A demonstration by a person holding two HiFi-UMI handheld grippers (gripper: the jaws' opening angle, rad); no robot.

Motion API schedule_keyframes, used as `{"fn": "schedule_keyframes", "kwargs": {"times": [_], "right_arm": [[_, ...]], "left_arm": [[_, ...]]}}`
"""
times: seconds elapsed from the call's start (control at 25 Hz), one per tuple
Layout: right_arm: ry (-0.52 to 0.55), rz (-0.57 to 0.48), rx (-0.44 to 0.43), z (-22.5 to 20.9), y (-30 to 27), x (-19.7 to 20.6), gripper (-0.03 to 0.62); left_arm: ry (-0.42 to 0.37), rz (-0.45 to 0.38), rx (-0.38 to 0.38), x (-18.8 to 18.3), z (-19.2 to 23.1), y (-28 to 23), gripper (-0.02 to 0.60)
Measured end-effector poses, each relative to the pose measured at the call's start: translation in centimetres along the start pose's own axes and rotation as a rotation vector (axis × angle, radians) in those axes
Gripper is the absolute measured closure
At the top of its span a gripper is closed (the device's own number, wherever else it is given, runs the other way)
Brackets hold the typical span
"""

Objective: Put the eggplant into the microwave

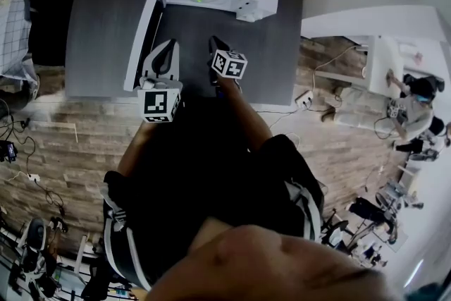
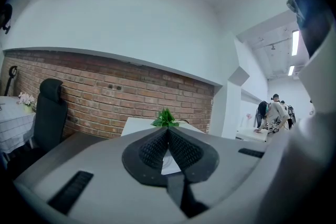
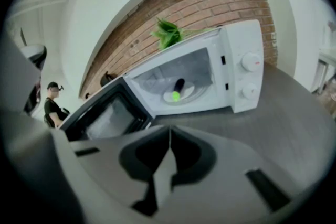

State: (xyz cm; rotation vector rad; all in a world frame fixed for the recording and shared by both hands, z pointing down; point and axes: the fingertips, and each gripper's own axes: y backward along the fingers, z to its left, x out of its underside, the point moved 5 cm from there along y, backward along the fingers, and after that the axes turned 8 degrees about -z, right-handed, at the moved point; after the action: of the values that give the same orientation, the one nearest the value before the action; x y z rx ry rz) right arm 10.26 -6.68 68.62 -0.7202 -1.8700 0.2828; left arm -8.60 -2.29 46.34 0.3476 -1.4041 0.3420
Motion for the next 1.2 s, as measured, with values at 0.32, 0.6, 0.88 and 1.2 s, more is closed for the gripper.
{"fn": "schedule_keyframes", "kwargs": {"times": [0.32,0.6,0.88,1.2], "right_arm": [[0.067,-0.053,-0.008,1.8,3.4,-1.1,0.557],[0.136,-0.131,-0.047,4.5,6.7,-3.4,0.557],[0.164,-0.217,-0.094,6.8,10.1,-5.8,0.557],[0.200,-0.296,-0.118,8.2,13.7,-7.6,0.557]], "left_arm": [[0.001,0.020,0.018,0.9,-0.3,0.2,0.546],[0.003,0.032,0.032,1.5,-0.7,0.4,0.546],[0.002,0.029,0.025,1.5,-0.6,0.5,0.546],[-0.022,0.018,0.029,1.0,-0.9,0.0,0.546]]}}
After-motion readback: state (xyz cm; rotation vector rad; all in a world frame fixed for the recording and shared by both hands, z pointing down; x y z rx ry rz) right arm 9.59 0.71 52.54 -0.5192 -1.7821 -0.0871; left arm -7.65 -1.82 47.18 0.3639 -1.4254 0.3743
